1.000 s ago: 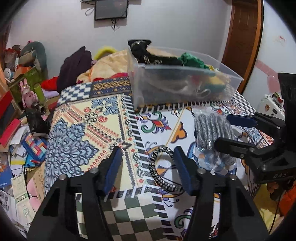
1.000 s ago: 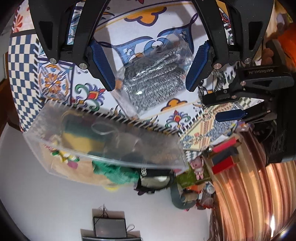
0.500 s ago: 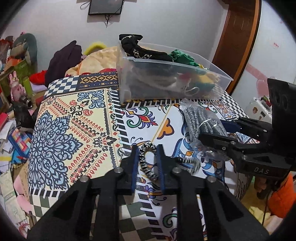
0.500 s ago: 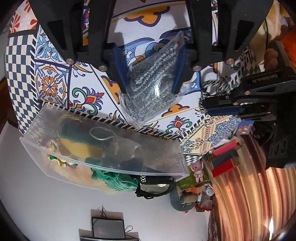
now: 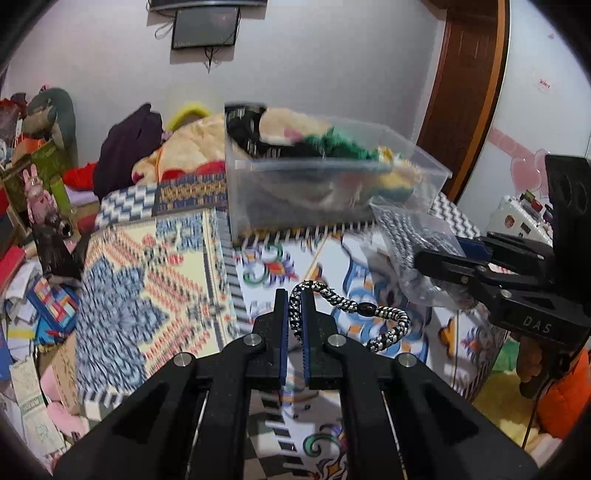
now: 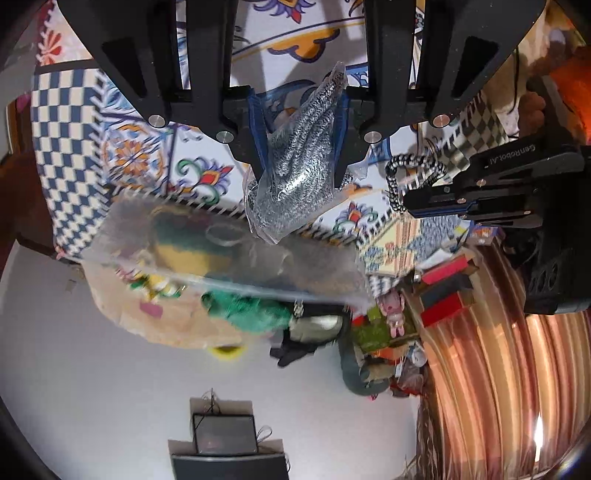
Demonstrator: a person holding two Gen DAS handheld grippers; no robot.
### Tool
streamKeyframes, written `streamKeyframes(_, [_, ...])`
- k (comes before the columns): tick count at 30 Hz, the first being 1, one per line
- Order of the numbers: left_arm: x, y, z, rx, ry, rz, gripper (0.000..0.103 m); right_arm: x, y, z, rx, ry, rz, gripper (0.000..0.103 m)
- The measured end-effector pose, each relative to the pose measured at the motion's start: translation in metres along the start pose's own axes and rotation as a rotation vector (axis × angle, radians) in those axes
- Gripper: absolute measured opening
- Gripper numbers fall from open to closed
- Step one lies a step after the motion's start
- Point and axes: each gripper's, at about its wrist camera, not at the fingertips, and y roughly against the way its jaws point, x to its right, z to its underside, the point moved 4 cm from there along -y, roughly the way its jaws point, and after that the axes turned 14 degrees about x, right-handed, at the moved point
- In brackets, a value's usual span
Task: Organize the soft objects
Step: 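Lift the beaded strap with the left gripper while the right gripper carries the steel wool bag over the box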
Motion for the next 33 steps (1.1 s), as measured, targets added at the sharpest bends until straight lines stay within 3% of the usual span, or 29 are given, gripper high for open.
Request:
streamKeyframes(8, [0.016, 0.003, -0.046, 0.121, -0.019, 0.002, 0.005, 0.011, 0.026, -0.028, 0.098, -0.003, 0.023, 0.028])
streamKeyframes(17, [0.036, -0.008, -0.082, 0.191, -0.046, 0.016, 0.005, 0.03, 0.045, -0.061, 0.188, 0.032, 0.087, 0.028])
streamKeyframes(25, [0.038, -0.024, -0.112, 0.26, -0.023, -0.003, 0.005, 0.036, 0.028, -0.086, 0.233, 0.039, 0.111, 0.028])
streamKeyframes(33, [0.026, -0.054, -0.125, 0.247, -0.001, -0.048, 0.005, 0.045, 0.001, -0.091, 0.212, 0.042, 0.14, 0.028])
